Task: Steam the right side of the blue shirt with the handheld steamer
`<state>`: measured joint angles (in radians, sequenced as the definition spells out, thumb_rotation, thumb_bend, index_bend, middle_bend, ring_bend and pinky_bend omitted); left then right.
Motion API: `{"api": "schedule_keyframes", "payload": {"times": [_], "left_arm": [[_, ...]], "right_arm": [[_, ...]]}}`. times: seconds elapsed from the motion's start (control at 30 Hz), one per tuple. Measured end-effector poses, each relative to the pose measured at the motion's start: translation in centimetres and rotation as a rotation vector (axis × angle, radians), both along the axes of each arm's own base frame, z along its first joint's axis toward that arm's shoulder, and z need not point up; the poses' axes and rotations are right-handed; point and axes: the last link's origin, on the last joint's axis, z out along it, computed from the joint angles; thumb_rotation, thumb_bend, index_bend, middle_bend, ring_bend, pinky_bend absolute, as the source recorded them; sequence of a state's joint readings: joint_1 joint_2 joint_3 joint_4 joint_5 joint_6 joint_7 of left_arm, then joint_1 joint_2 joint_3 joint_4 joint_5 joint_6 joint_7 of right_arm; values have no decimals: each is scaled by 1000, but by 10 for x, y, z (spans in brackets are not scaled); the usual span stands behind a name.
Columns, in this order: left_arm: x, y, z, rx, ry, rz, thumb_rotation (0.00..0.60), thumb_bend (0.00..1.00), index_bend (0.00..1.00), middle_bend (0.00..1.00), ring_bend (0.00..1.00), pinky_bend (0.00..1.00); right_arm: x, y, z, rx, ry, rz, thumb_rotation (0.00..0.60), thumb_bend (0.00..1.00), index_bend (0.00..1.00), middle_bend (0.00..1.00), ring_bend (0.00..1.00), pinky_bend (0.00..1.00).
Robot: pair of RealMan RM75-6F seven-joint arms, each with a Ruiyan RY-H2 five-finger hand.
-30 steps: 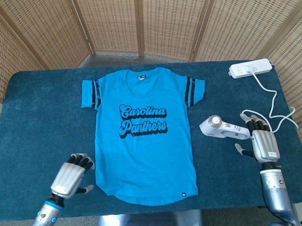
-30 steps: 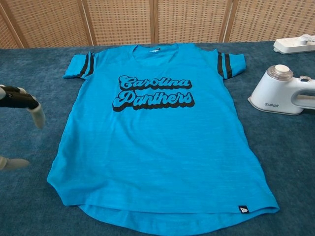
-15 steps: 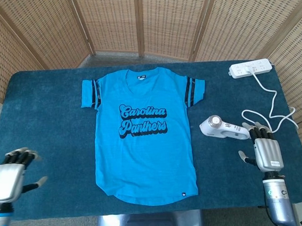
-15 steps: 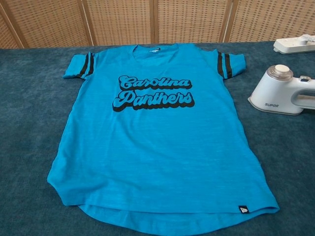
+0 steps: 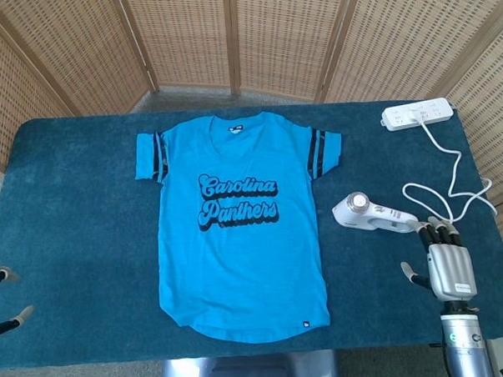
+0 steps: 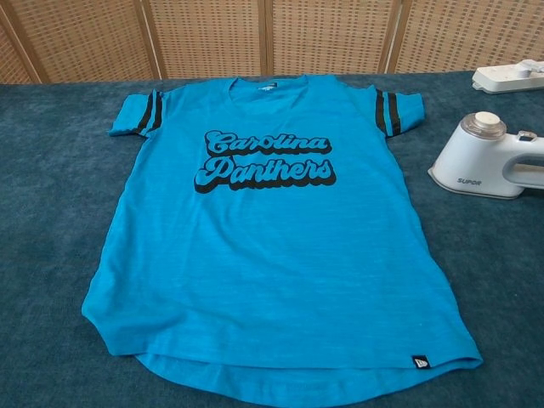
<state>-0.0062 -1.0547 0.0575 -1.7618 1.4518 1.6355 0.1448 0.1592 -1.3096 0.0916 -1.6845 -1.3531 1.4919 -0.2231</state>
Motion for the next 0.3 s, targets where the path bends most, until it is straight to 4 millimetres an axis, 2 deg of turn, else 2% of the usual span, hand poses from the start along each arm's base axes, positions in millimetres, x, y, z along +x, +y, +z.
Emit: {"api": "schedule_keyframes", "payload": {"times": [0.3], "left_arm": [[4,4,-4,-7,-4,-13,436,99,401,339,221,222]], "right_arm": [[-2,-1,-2,7,-4,-1,600,281,219,272,154,100]]}}
